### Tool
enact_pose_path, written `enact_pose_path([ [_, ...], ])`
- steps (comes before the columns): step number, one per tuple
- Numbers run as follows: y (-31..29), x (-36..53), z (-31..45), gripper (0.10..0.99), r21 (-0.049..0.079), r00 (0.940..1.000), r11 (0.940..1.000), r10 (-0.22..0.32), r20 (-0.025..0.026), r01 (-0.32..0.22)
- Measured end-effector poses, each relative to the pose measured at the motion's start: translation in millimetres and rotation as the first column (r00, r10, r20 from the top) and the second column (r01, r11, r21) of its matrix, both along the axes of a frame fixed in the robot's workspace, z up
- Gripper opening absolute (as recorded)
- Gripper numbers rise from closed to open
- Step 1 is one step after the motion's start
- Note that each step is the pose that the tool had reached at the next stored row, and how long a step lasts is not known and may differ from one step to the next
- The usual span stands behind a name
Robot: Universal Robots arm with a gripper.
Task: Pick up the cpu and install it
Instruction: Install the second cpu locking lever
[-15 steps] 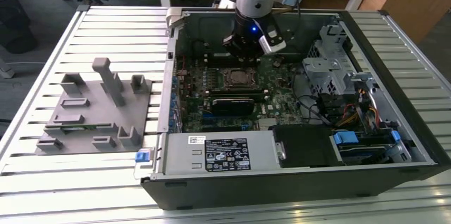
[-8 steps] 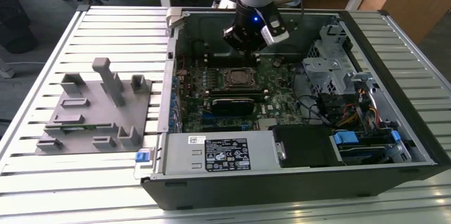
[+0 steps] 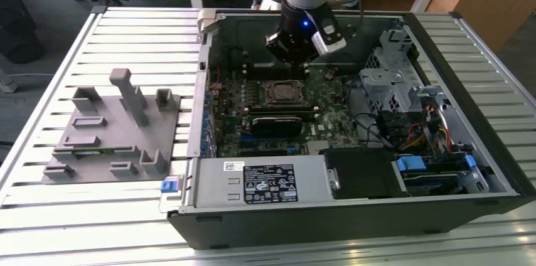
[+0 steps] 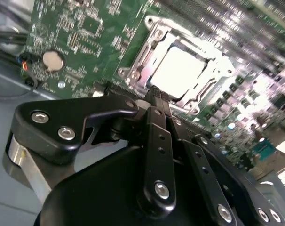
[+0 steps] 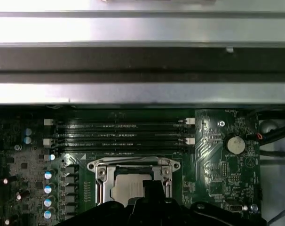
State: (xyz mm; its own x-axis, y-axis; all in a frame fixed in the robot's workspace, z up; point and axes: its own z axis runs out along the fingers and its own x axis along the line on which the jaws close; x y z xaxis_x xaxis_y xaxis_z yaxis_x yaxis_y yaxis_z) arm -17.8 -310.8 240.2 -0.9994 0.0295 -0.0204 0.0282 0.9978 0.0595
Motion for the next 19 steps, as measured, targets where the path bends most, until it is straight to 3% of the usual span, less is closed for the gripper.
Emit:
enact_pose_path([
  [8,-19.2,0.0,-0.1,0.106,-0.003,1.0,1.0,0.0,-0.0002,0.0],
  [15,-24.6,0.0,6.7,0.106,-0.003,1.0,1.0,0.0,-0.002,0.0],
  [19,-33.6,0.0,6.7,0.106,-0.003,1.0,1.0,0.0,-0.0021,0.0],
])
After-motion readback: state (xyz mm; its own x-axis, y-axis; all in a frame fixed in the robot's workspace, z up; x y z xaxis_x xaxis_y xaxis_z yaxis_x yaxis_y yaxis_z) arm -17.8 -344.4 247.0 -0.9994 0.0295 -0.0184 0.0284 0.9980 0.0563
